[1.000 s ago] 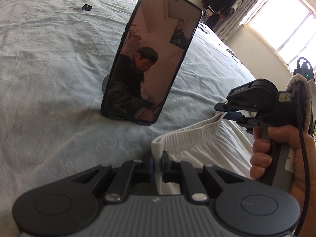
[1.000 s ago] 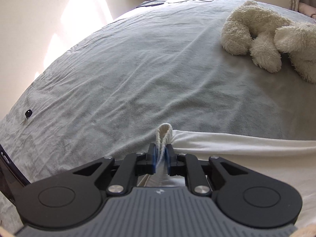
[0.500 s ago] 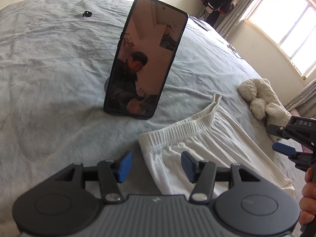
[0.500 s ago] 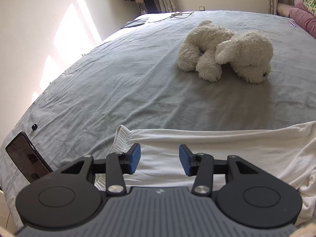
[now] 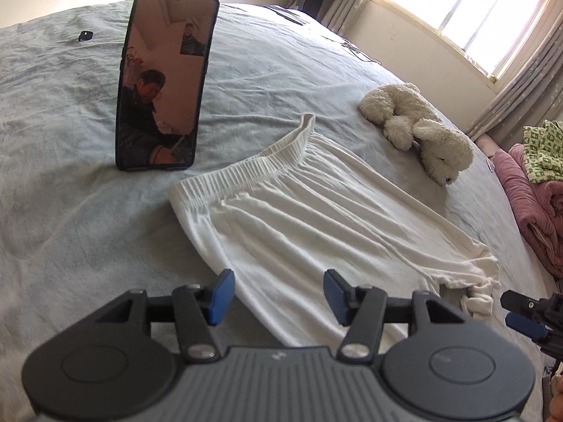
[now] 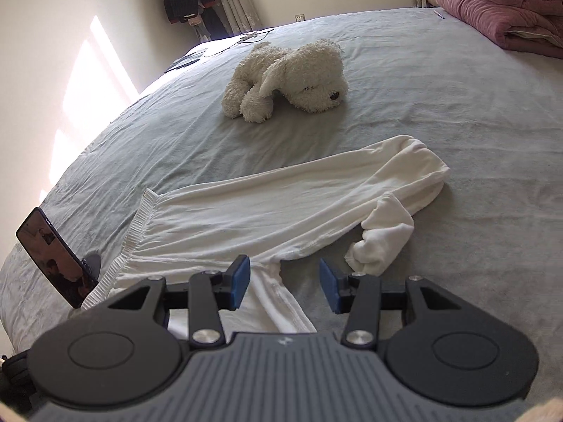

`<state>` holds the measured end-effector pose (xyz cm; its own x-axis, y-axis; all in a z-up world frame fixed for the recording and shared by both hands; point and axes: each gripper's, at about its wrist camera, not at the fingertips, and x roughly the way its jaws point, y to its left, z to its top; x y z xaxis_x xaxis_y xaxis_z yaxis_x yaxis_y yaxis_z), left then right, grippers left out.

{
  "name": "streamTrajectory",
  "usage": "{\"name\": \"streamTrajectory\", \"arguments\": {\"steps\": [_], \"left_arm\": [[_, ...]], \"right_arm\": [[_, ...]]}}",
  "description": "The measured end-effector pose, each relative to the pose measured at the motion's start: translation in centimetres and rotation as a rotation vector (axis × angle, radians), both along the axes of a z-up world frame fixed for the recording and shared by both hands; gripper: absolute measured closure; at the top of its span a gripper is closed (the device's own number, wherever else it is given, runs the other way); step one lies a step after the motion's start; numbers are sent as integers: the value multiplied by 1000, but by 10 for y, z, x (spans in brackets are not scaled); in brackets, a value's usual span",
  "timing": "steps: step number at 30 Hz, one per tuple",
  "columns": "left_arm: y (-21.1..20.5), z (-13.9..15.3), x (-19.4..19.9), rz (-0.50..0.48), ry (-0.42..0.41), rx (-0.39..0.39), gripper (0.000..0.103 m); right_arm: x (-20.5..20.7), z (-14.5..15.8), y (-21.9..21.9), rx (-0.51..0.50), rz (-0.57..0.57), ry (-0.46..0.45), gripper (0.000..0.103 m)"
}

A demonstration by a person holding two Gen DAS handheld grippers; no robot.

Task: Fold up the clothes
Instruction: 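Lay the white trousers flat on the bed and open the left gripper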

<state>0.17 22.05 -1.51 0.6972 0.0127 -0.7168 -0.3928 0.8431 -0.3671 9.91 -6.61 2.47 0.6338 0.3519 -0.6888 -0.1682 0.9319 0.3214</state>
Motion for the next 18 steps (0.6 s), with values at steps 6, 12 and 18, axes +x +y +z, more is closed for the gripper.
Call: {"name": "streamTrajectory", "arguments": {"steps": [6, 12, 18], "left_arm": [[-26, -1, -3, -116, 20, 6, 46], [-58, 8, 0, -218, 3, 37, 46], [-94, 10, 12, -323, -7, 38, 49]], "right_arm": [[-41, -19, -48, 48, -52, 31, 55], [-67, -35, -80, 100, -78, 52, 55], [-86, -50, -94, 147, -50, 42, 55]]}}
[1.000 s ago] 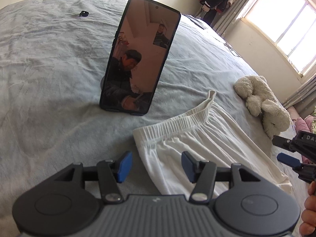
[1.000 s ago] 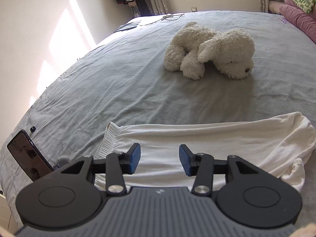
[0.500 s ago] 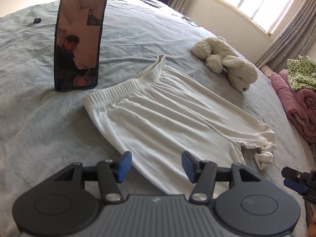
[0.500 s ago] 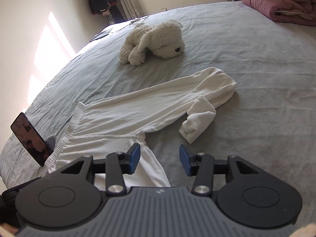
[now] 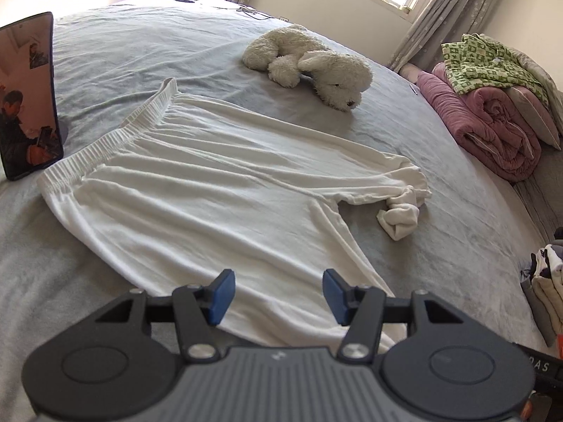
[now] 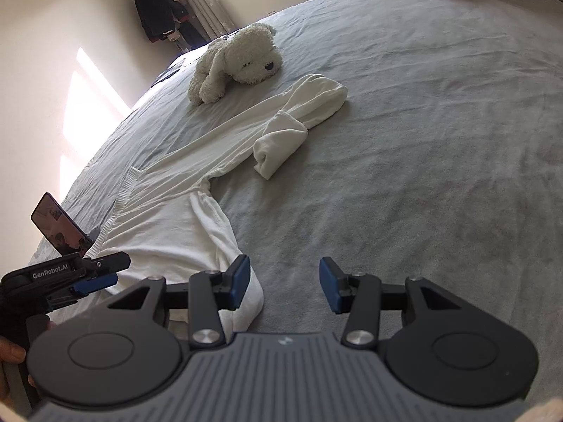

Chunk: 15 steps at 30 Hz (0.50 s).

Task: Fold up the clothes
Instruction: 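Lay the white trousers flat on the bed and open the left gripper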

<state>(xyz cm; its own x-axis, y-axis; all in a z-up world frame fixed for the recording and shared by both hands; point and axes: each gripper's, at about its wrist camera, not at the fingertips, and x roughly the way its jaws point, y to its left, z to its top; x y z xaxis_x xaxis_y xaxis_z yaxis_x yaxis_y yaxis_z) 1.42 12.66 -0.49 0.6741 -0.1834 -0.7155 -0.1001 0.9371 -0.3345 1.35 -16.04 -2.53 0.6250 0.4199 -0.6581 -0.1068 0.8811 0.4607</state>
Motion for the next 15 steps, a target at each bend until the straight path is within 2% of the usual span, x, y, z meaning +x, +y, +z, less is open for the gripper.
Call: {"name": "streamTrajectory", "arguments": {"steps": [2, 3, 4, 7, 10, 12, 14, 15], "left_arm": [[-10, -2, 5, -29, 4, -6, 53], [-16, -4, 8, -44, 8, -7, 62], [-23, -6, 12, -59, 11, -5, 66], [-36, -11, 20, -94, 21, -10, 70], [-45, -16, 28, -116, 29, -14, 75], [-49, -21, 33, -120, 45, -10, 77], [-50, -26, 36, -111, 66, -1, 79], [-49, -27, 38, -108, 72, 1, 80]], "right_arm": [[-1, -5, 1, 15, 21, 10, 55], [0, -6, 2, 23, 40, 20, 55], [1, -7, 5, 32, 59, 27, 55], [2, -10, 12, 51, 113, 41, 58], [3, -17, 17, 44, 142, 56, 68], [5, -22, 19, 46, 149, 71, 82], [7, -24, 18, 60, 149, 80, 91], [8, -24, 16, 68, 143, 81, 92]]}}
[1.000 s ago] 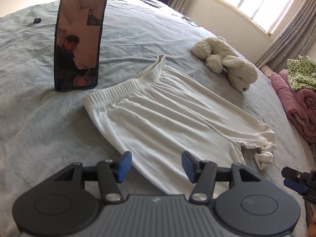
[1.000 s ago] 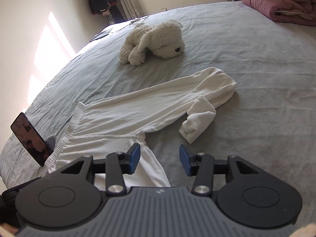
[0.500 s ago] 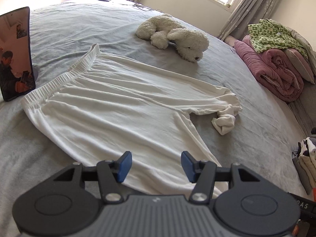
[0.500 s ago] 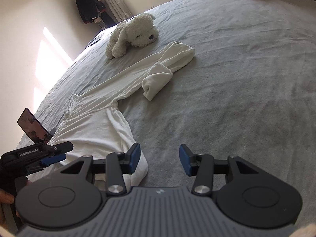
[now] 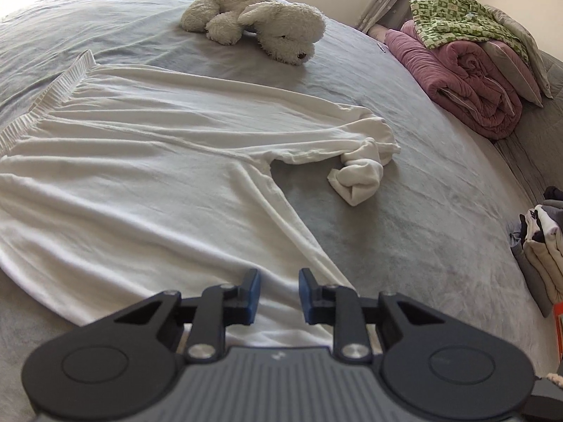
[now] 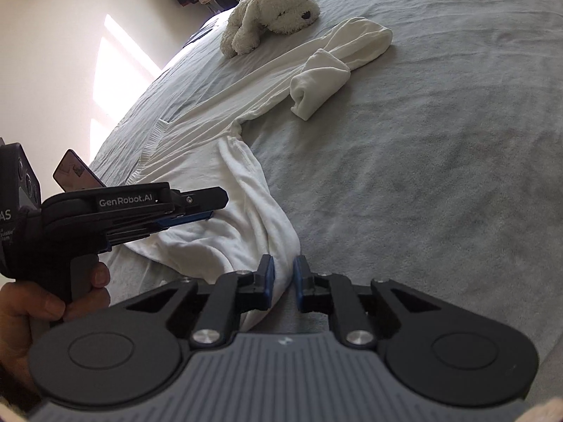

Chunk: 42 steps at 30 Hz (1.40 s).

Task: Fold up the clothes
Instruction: 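Lay the white trousers flat on the bed and open the left gripper, then grasp the trouser leg hem with the left gripper and pull it straight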

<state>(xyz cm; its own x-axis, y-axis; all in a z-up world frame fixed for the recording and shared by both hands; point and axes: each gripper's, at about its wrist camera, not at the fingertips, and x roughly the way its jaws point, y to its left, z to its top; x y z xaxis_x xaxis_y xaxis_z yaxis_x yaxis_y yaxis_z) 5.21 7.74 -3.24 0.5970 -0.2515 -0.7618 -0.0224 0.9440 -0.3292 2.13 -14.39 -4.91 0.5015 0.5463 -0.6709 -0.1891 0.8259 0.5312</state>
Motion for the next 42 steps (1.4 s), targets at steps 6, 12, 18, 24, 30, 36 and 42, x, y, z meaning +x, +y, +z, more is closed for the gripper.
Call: {"name": "streamTrajectory", "arguments": {"steps": [6, 12, 18, 24, 30, 36, 42], "left_arm": [[9, -4, 7, -6, 37, -25, 80], [17, -1, 10, -27, 64, -70, 80], [13, 7, 5, -103, 53, -51, 76], [7, 18, -7, -259, 109, -129, 59], [-16, 34, -36, -469, 79, -62, 56], [-37, 32, -66, -619, 61, 44, 51], [-45, 15, -77, -617, 65, 202, 53]], "right_arm": [[6, 18, -13, 11, -59, -53, 101], [16, 26, -19, 1, -63, -65, 97], [19, 32, -25, -56, -110, -106, 94], [14, 25, -20, -39, -72, -44, 60], [7, 21, -24, -45, -78, -5, 60], [-2, 22, -36, -42, -90, 13, 61], [-15, 18, -41, -25, -70, 58, 60]]}}
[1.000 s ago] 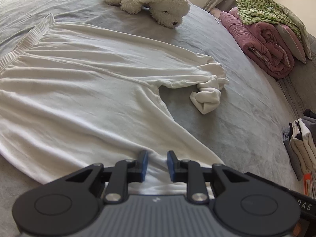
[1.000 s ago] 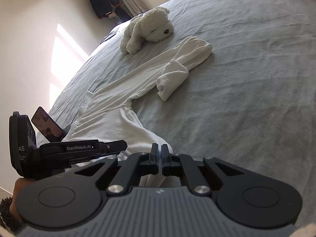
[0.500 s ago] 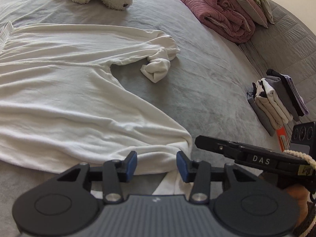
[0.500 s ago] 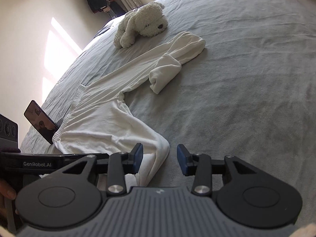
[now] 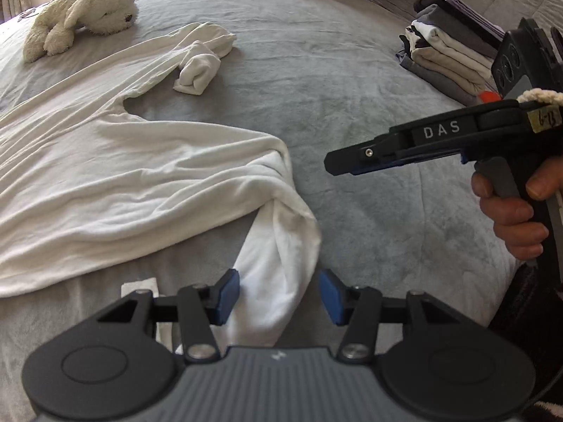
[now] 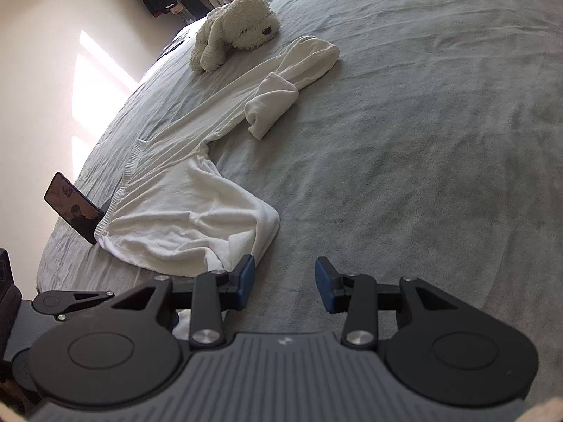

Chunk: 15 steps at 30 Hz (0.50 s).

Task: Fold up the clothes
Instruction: 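Grasp the trouser leg hem with the left gripper and pull it straight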

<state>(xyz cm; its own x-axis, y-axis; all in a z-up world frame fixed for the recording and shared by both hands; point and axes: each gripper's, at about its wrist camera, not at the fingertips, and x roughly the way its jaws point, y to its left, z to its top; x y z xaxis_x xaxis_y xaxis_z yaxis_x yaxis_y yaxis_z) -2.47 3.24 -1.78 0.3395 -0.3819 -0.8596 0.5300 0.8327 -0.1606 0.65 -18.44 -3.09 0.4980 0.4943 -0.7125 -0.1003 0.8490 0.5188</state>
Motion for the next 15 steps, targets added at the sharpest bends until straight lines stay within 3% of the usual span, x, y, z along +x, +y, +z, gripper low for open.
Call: {"name": "streamTrajectory", "arguments": {"steps": [2, 4, 8, 12, 15], "left_arm": [[-1, -4, 1, 14, -4, 17, 59], [-3, -5, 1, 32, -17, 24, 77], [-4, -3, 7, 67, -2, -14, 94], [-3, -2, 15, 86, 83, -182, 96], [-3, 2, 21, 120, 139, -380, 96]], "right_arm": [[-4, -1, -2, 10, 5, 14, 60], [-7, -1, -4, 26, 10, 26, 60], [-11, -1, -8, 42, 9, 31, 60], [-15, 1, -16, 54, -7, 24, 60], [-18, 4, -24, 67, -23, 14, 60]]}}
